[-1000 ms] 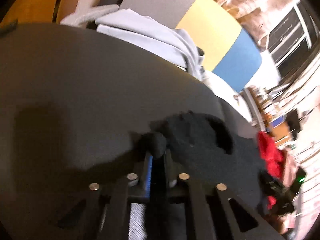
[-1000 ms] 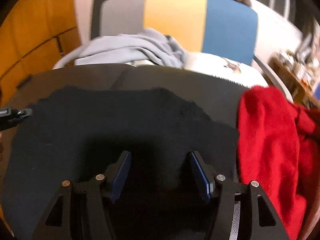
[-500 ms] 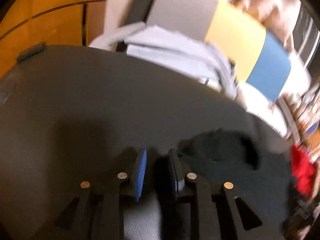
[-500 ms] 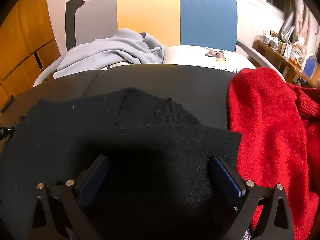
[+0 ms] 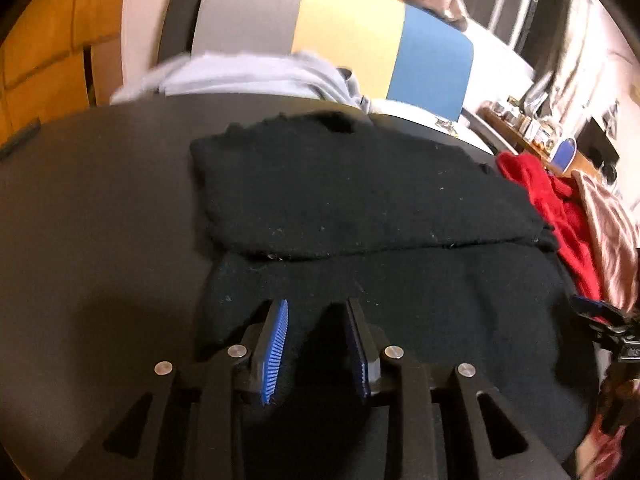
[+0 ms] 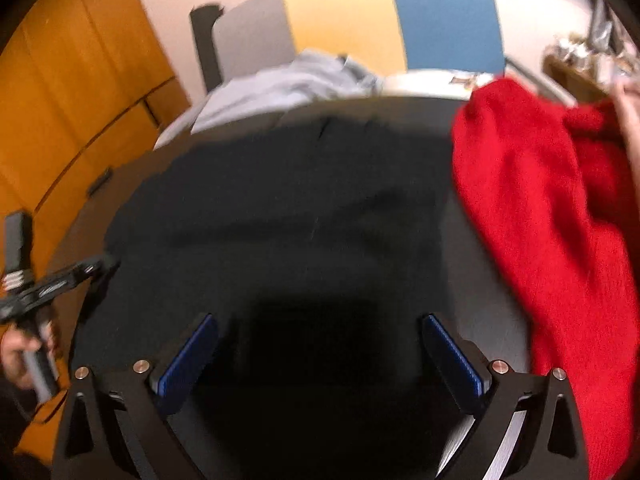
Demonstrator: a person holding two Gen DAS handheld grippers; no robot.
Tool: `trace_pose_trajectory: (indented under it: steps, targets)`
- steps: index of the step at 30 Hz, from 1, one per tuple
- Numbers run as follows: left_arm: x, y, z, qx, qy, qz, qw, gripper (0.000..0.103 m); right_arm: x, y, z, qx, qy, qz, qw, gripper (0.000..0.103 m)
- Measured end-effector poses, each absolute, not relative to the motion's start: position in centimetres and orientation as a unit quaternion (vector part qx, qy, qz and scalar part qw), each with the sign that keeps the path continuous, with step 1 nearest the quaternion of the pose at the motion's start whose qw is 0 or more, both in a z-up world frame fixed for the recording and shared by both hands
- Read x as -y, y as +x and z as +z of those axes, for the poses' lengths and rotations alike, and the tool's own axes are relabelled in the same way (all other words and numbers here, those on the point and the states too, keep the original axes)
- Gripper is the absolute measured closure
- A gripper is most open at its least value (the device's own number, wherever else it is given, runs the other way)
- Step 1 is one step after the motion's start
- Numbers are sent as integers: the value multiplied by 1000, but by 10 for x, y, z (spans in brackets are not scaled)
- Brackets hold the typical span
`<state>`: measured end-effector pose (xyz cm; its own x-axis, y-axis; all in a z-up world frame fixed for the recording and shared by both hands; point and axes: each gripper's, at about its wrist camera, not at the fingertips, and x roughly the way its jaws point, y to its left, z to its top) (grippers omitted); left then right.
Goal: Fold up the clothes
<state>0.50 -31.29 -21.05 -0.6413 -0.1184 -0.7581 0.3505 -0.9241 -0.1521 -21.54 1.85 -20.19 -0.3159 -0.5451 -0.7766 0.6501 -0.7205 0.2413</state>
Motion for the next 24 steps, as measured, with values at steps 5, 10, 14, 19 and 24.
trace_pose_trajectory:
  steps: [5,10,14,19,24]
  targets:
    - [311,-1,-213,-99,395,-904,133,70,-13,-195,-212,-85,422,-833,347,0]
    - [337,-23,-214,-88,406,-897,149,67,-1,-198,-216,-98,419,-842,325,0]
    - [351,-31,-213,-80,421,-887,169,61,-5,-200,-212,-83,430,-834,335,0]
    - [354,13,-203,-137,415,-888,144,63,-57,-192,-197,19,472,-786,398,0]
    - [357,89,-207,-263,395,-877,79,62,-140,-168,-205,128,508,-743,417,0]
